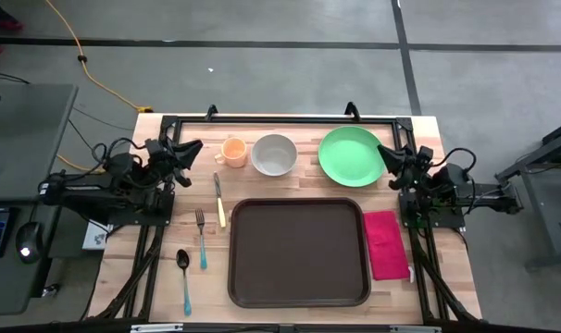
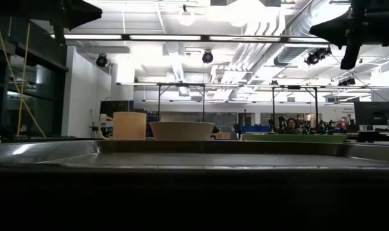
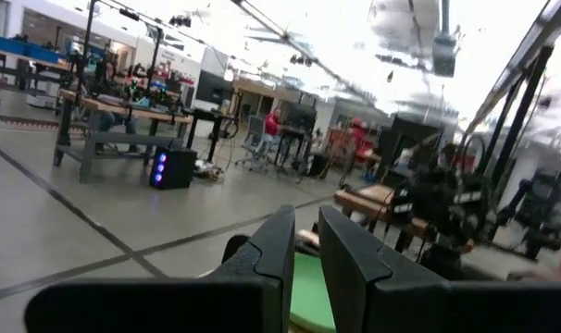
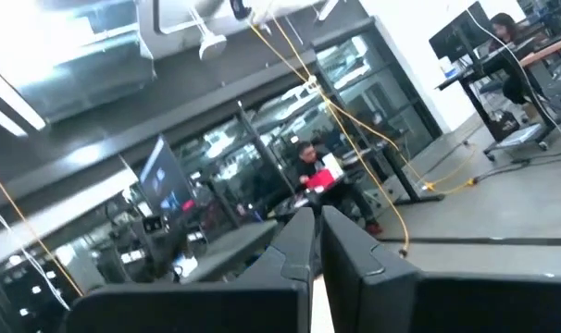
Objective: Set up tray
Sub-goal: Put the peach mug on the black tray
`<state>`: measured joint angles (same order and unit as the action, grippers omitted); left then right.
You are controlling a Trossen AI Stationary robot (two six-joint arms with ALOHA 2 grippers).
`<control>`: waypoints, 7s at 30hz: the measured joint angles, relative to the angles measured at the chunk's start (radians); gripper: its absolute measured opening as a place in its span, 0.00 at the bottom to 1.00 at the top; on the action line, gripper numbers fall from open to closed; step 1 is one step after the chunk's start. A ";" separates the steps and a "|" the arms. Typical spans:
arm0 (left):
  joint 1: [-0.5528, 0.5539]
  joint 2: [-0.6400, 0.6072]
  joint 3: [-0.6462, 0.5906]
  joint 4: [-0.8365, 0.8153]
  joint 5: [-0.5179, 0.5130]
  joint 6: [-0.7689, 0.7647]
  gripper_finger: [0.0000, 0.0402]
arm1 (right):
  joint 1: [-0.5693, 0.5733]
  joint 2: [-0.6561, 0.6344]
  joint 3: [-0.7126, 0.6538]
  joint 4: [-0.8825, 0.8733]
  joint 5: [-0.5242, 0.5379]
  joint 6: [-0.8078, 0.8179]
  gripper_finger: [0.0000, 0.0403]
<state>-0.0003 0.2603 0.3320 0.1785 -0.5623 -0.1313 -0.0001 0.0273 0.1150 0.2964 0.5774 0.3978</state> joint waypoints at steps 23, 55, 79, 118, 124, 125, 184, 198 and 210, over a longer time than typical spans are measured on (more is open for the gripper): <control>0.097 0.459 0.466 -0.453 -0.174 -0.064 0.21 | 0.000 0.000 0.000 0.017 -0.032 -0.052 0.00; 0.852 0.758 0.607 -0.738 0.710 -0.189 0.21 | 0.000 0.001 0.000 0.017 0.062 -0.065 0.00; 0.857 0.989 0.723 -0.979 0.691 -0.188 0.21 | 0.000 0.001 0.000 -0.025 0.135 -0.066 0.00; 0.785 1.198 0.851 -1.121 0.593 -0.136 0.21 | 0.000 0.001 0.001 -0.068 0.153 -0.066 0.00; 0.785 1.199 0.851 -1.121 0.598 -0.135 0.21 | 0.000 0.001 0.001 -0.068 0.153 -0.066 0.00; 0.785 1.198 0.851 -1.121 0.601 -0.135 0.21 | 0.000 0.001 0.001 -0.068 0.153 -0.066 0.00; 0.785 1.198 0.850 -1.093 0.573 -0.057 0.26 | 0.000 0.000 0.001 -0.067 0.153 -0.093 0.00; 0.785 1.198 0.850 -1.093 0.623 -0.057 0.59 | 0.000 0.000 0.001 -0.067 0.153 -0.093 0.00; 0.769 1.270 0.850 -1.125 0.634 -0.083 0.60 | 0.000 0.000 0.001 -0.067 0.153 -0.093 0.00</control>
<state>0.7685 1.5299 1.1817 -0.9469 0.0717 -0.2138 -0.0002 0.0277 0.1158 0.2294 0.7304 0.3046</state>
